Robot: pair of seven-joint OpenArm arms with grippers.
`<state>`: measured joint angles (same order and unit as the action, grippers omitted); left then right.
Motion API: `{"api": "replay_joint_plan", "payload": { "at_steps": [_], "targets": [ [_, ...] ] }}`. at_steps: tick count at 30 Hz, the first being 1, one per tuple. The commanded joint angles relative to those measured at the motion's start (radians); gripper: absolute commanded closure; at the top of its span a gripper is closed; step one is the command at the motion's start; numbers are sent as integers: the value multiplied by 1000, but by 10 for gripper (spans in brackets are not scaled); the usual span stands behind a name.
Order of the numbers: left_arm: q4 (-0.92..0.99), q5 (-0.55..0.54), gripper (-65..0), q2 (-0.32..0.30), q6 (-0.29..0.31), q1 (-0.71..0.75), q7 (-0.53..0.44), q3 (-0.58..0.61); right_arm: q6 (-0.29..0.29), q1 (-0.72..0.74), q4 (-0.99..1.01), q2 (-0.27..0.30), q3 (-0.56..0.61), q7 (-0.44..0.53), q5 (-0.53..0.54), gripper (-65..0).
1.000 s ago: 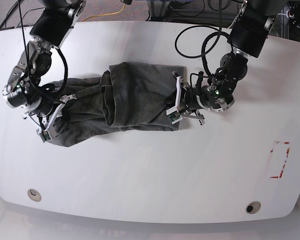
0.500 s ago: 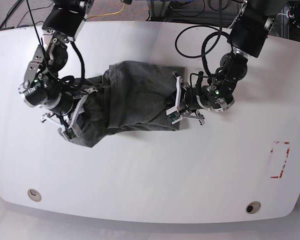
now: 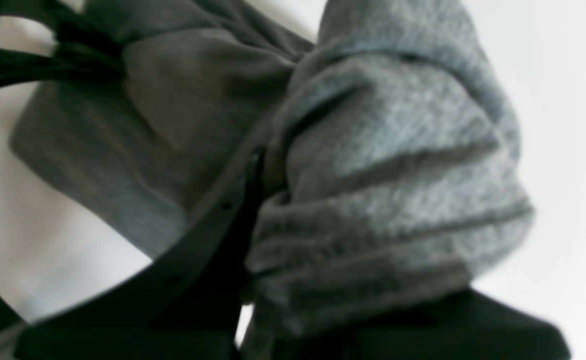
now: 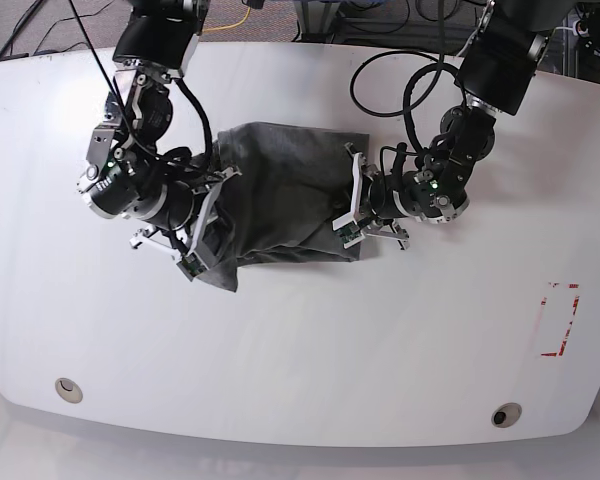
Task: Layout the t-shirt on the table in an organized manner, then fold the t-shirt properly
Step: 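Grasp the strip end with the right gripper and fold it onto the stack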
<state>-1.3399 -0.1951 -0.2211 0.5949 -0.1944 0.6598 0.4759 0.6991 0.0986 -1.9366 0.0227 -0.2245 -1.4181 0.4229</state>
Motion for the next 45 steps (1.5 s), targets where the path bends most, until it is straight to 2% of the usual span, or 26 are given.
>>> {"api": "replay_joint_plan", "payload": {
  "at_steps": [1,11,18,25,32,36,41,44,45],
  "targets": [
    [15,81,-44,-13,-11,11,113,4,-1,16,-21,-30,9,22,20,0],
    [15,79,-44,-13,-11,11,113,4,-1,16,-16,-125,29,35,14,0],
    [15,79,-44,-11,-11,11,113,4,-1,14,42,-135,89,66,15,-2],
    [13,79,-44,-11,-11,11,113,2,-1,14,136,-135,93,156,20,-2],
    [13,79,-44,1,-11,11,113,2,-1,20,205,-135,95,168,20,-10],
    [13,79,-44,5,-11,11,113,1,-1,25,219,-139,95,168,20,-113],
    [13,79,-44,7,-11,11,113,1,-1,30,219,-160,95,168,20,-328],
    [13,79,-44,9,-11,11,113,1,-1,42,219,-168,95,168,20,-419],
    [13,79,-44,9,-11,11,113,1,-1,48,220,-171,95,168,20,-430]
  ]
}}
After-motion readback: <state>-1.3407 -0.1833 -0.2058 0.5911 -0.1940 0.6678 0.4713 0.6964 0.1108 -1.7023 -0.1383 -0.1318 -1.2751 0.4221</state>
